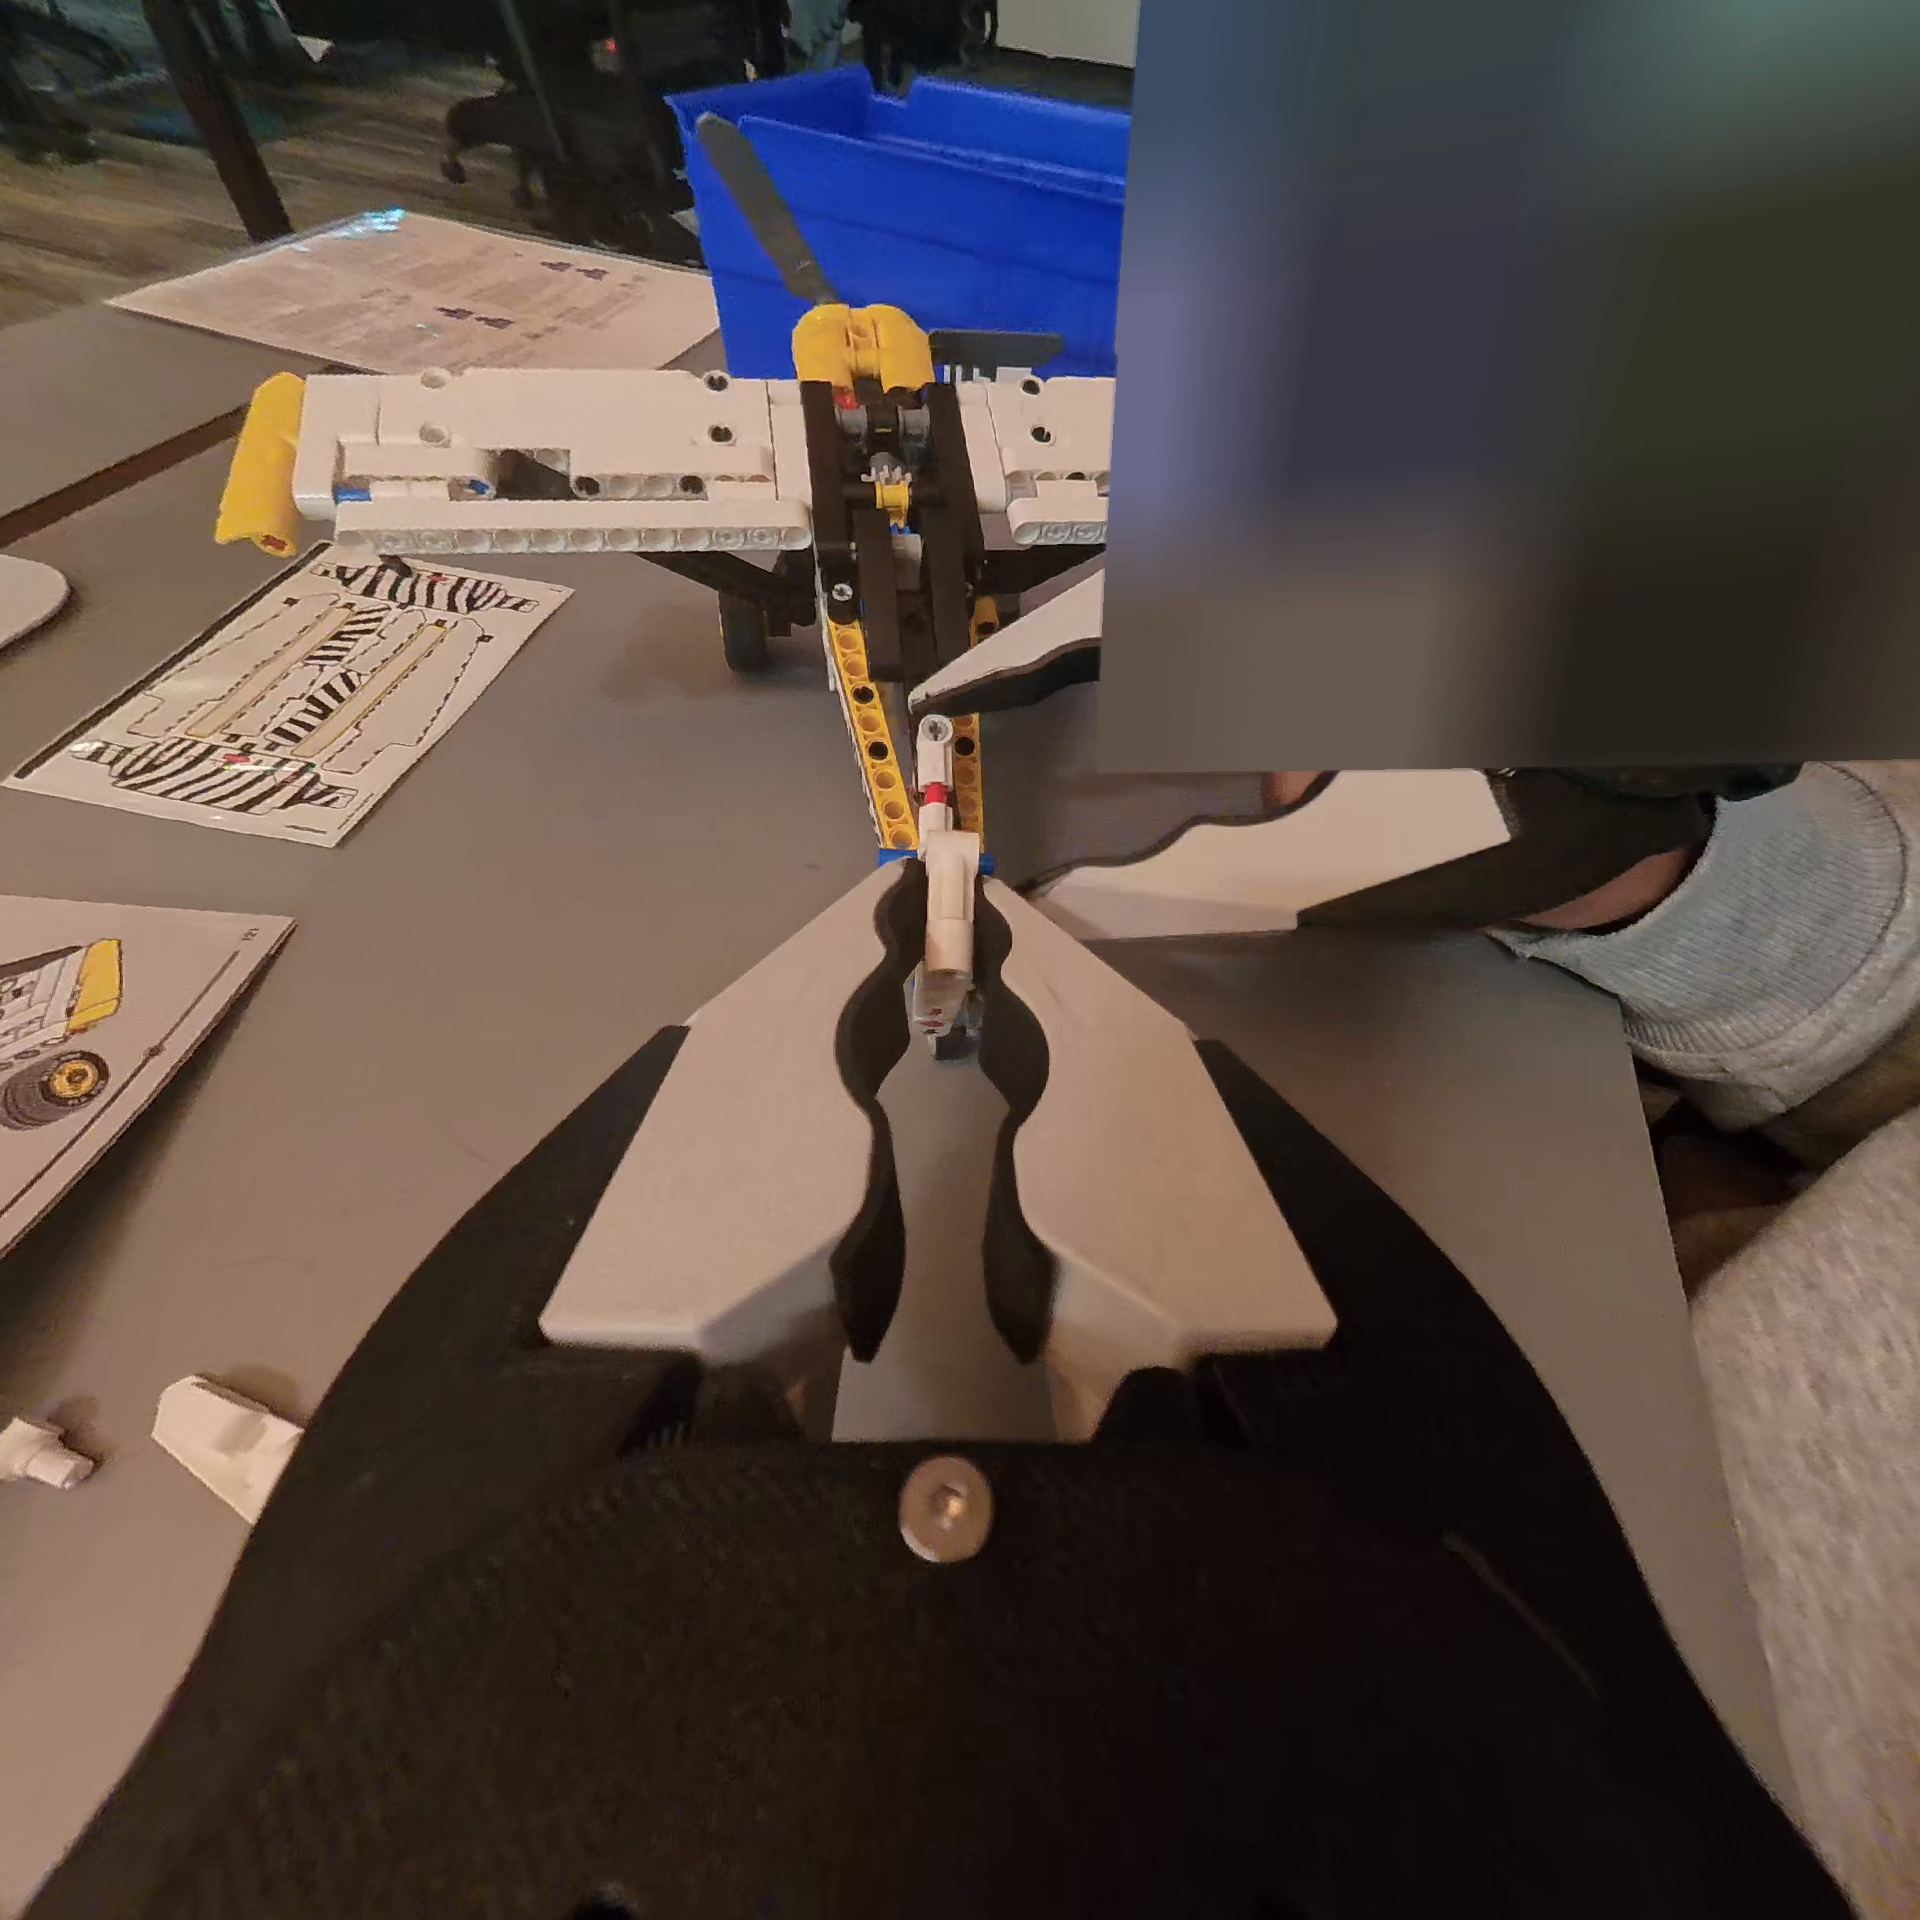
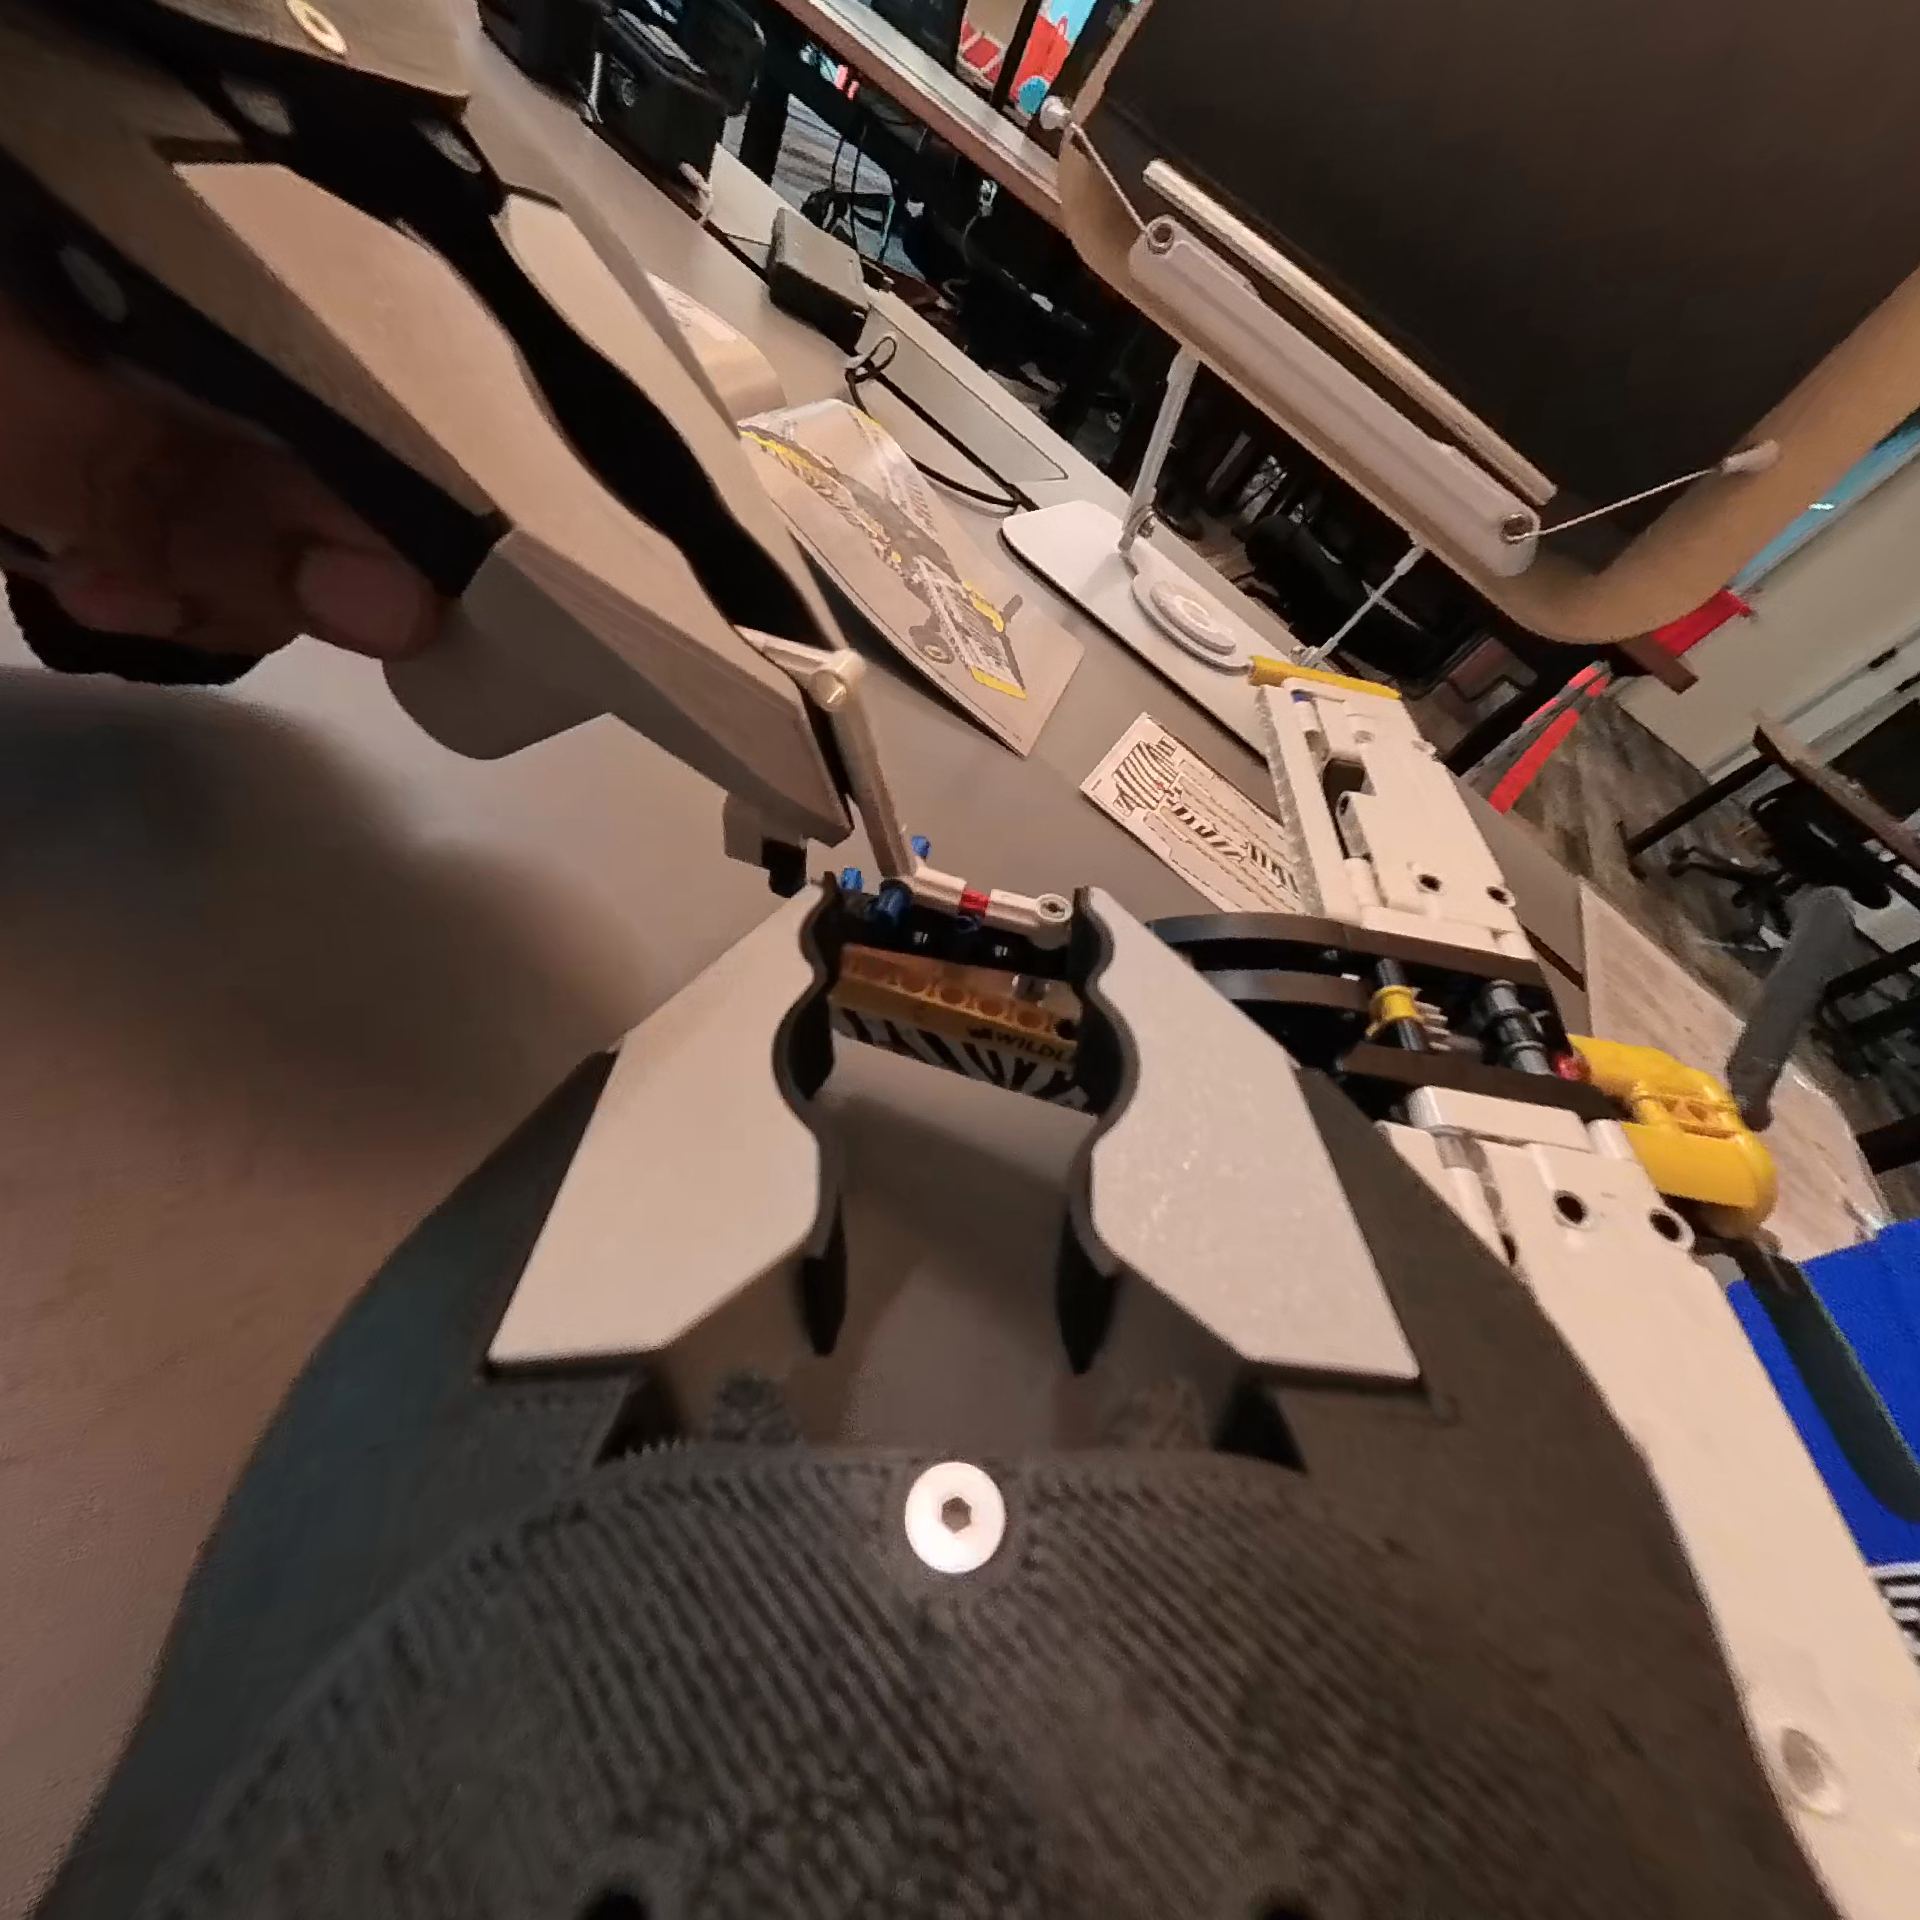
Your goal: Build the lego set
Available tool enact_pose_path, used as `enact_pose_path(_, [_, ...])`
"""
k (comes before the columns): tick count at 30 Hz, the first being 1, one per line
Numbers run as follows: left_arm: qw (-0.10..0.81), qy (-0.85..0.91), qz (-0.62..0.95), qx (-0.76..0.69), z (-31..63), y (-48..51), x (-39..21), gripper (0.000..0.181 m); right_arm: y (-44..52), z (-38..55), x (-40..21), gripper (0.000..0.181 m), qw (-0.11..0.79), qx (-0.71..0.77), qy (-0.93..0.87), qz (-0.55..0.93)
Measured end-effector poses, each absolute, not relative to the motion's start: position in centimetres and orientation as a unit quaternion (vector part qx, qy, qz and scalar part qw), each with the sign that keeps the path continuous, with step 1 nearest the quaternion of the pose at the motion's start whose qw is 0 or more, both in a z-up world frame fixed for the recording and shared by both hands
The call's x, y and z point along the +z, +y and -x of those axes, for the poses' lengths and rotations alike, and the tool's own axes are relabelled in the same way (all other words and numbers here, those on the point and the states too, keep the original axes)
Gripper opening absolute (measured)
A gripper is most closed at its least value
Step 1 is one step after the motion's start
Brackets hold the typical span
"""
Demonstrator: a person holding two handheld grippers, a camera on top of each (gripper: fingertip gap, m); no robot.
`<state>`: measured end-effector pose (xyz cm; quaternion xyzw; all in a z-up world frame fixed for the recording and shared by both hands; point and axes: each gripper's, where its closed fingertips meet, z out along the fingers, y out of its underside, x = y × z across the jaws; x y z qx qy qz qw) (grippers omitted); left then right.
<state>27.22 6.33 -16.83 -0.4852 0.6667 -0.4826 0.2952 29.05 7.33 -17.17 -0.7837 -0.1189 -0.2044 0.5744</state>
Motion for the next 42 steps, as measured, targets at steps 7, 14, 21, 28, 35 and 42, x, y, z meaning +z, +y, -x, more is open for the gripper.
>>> enact_pose_path(7, [0.283,0.663,0.485,-0.495,-27.25,6.24,-16.92,0.006,7.57,-29.32,-17.14,0.041,0.576,-0.206,-0.107,0.784])
enact_pose_path(14, [0.281,0.655,0.488,-0.504,-27.36,6.13,-16.88,0.006,7.68,-29.7,-17.18,0.038,0.571,-0.207,-0.076,0.791])
enact_pose_path(21, [0.286,0.656,0.487,-0.502,-27.4,6.06,-16.92,0.006,7.71,-29.84,-17.32,0.039,0.562,-0.218,-0.054,0.796])
enact_pose_path(28, [0.296,0.654,0.488,-0.496,-27.45,5.93,-16.9,0.006,7.54,-29.87,-17.38,0.038,0.563,-0.198,-0.05,0.801])
enact_pose_path(35, [0.311,0.64,0.501,-0.492,-27.52,5.8,-16.91,0.006,7.39,-29.9,-17.42,0.037,0.563,-0.186,-0.045,0.804])
enact_pose_path(42, [0.306,0.643,0.504,-0.489,-27.5,5.71,-17.03,0.007,7.25,-29.9,-17.44,0.037,0.561,-0.182,-0.047,0.806])
